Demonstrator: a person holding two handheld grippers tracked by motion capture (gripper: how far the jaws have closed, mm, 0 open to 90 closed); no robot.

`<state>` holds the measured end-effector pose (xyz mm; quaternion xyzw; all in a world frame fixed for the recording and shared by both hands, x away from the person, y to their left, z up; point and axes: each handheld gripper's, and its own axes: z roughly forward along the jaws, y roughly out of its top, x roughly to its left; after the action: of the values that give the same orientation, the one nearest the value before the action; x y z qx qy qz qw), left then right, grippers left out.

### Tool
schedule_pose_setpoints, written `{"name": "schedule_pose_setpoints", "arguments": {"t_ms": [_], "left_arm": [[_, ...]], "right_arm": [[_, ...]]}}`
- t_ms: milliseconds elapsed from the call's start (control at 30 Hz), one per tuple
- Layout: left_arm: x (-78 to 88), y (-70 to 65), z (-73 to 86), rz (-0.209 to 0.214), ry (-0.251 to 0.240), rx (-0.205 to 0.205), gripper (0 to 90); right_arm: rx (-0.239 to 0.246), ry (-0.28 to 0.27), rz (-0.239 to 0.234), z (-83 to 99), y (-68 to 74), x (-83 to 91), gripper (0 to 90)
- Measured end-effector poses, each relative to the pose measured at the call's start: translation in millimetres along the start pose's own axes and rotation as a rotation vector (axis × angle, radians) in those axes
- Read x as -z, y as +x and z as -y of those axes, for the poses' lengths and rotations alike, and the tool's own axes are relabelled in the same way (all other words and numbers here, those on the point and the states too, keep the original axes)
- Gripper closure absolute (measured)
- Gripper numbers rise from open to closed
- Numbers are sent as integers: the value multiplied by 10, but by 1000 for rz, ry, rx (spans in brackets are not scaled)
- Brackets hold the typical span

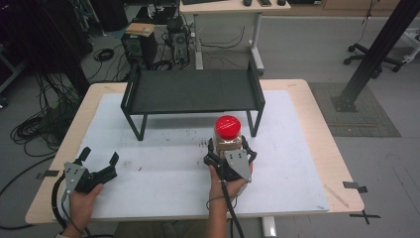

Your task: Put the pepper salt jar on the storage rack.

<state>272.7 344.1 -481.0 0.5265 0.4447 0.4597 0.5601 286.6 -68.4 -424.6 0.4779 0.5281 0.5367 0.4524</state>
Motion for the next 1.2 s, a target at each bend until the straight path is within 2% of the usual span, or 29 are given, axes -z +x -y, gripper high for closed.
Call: {"name": "schedule_pose_setpoints", "arguments": {"t_ms": [1033,1200], "left_arm": [[0,0,0,-1,-1,2,10],[0,1,0,0,0,1,10]], "right_arm": [[0,4,-7,2,-7,-3,63],[-3,-2,-5,7,-5,2,103]]}}
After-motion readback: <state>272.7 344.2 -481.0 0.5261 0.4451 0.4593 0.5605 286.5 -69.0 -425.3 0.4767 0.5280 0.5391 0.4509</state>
